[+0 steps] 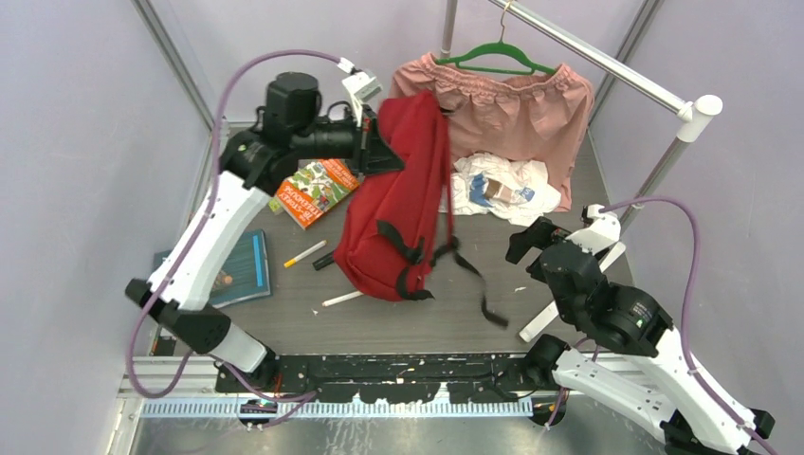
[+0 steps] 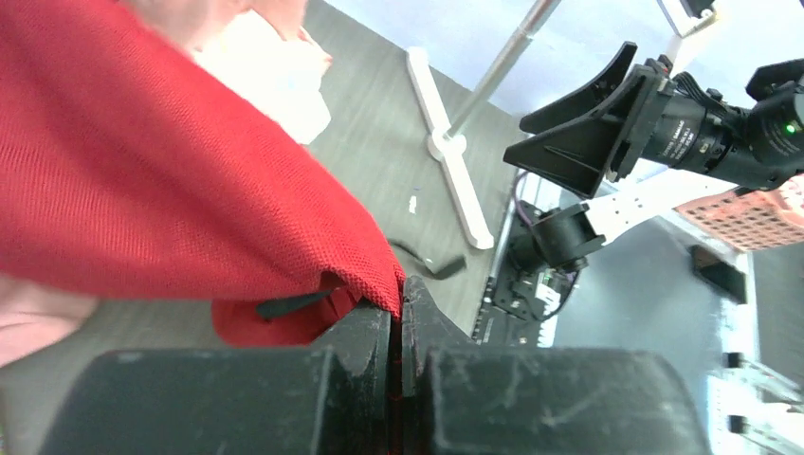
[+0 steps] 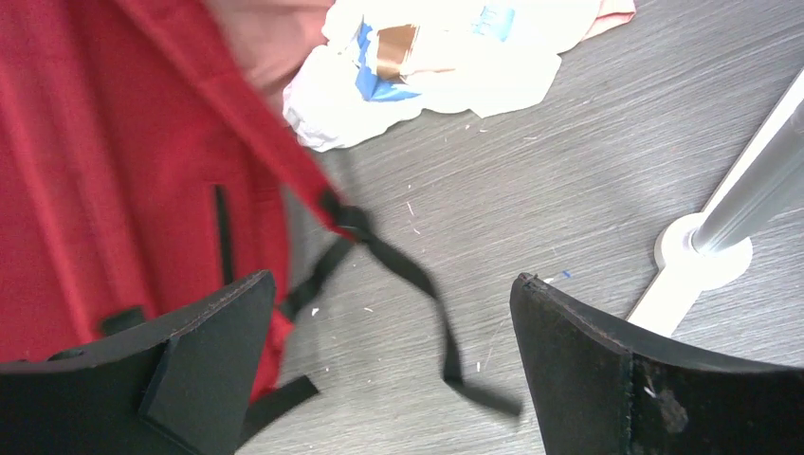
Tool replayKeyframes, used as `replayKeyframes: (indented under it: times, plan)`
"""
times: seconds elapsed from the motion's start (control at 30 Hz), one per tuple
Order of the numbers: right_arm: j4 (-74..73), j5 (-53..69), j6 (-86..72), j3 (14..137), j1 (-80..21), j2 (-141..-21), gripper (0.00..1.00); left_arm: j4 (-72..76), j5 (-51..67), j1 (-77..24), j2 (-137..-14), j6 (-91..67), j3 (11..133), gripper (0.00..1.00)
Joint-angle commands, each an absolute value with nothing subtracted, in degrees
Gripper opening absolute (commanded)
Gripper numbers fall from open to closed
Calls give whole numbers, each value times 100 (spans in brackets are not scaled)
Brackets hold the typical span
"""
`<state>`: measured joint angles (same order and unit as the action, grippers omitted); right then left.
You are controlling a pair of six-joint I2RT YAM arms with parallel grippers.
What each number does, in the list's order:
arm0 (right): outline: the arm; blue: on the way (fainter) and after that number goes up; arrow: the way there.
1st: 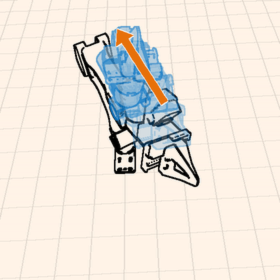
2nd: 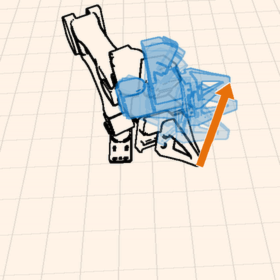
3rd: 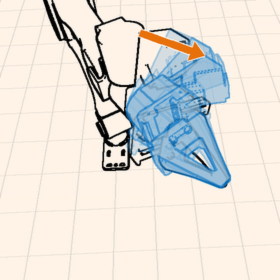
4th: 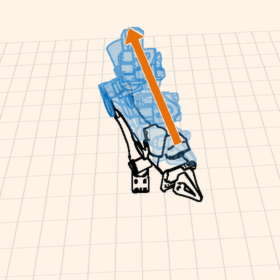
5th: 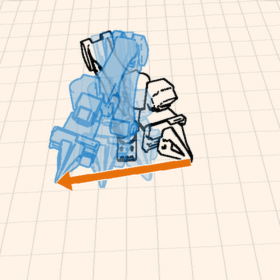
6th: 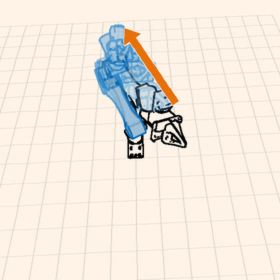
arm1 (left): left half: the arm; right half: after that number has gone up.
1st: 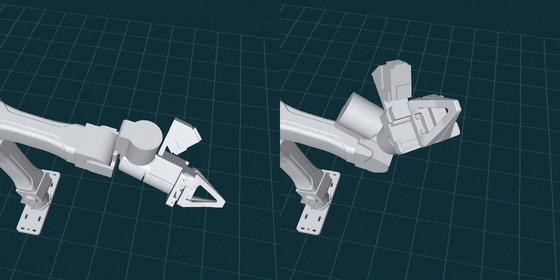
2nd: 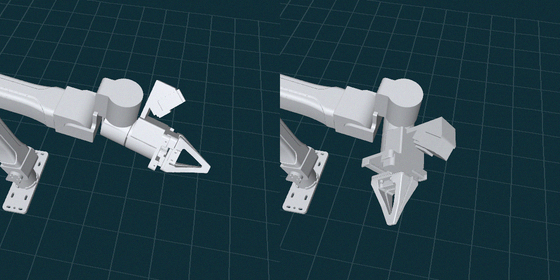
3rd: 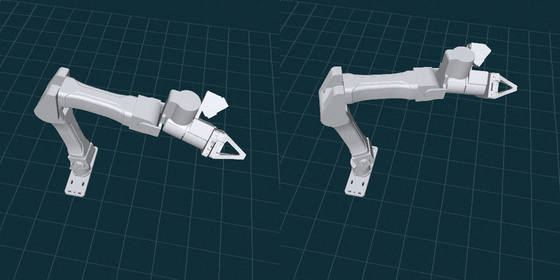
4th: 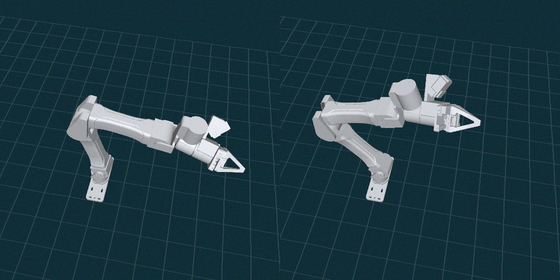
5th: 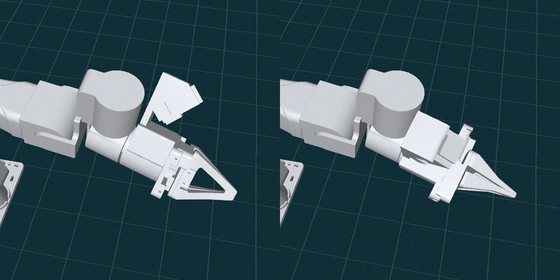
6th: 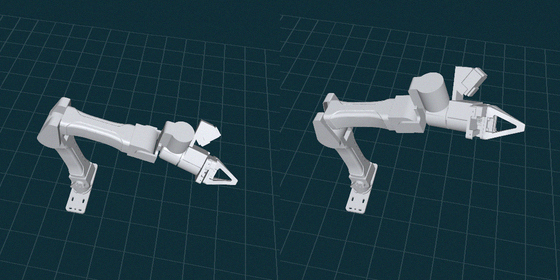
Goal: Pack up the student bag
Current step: Pick up the student bag at the center of the board.
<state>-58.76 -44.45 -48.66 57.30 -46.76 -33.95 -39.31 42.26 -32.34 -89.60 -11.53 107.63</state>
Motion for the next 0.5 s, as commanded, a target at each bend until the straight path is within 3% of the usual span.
replayKeyframes:
  times: [0.0, 0.1, 0.23, 0.3, 0.47]
  plan:
    - [-5660, -4766, -5046, 5811, -4683, -3481, 100, -4262, 3544, -3164, -8388, -91, 11185, 0]
    - [-5495, -4510, -4989, 5888, -4679, -3508, 100, -3821, 3342, -3164, -7869, 409, 10714, 0]
    - [-4990, -3737, -4536, 6078, -4683, -3473, 100, -2859, 3976, -3164, -7043, 952, 9480, 0]
    - [-5036, -3525, -4596, 6379, -4672, -3607, 100, -2188, 4166, -3171, -6775, 663, 8845, 0]
    - [-5448, -3244, -4763, 7470, -4680, -4497, 100, -1764, 4687, -3348, -6965, -167, 8585, 0]
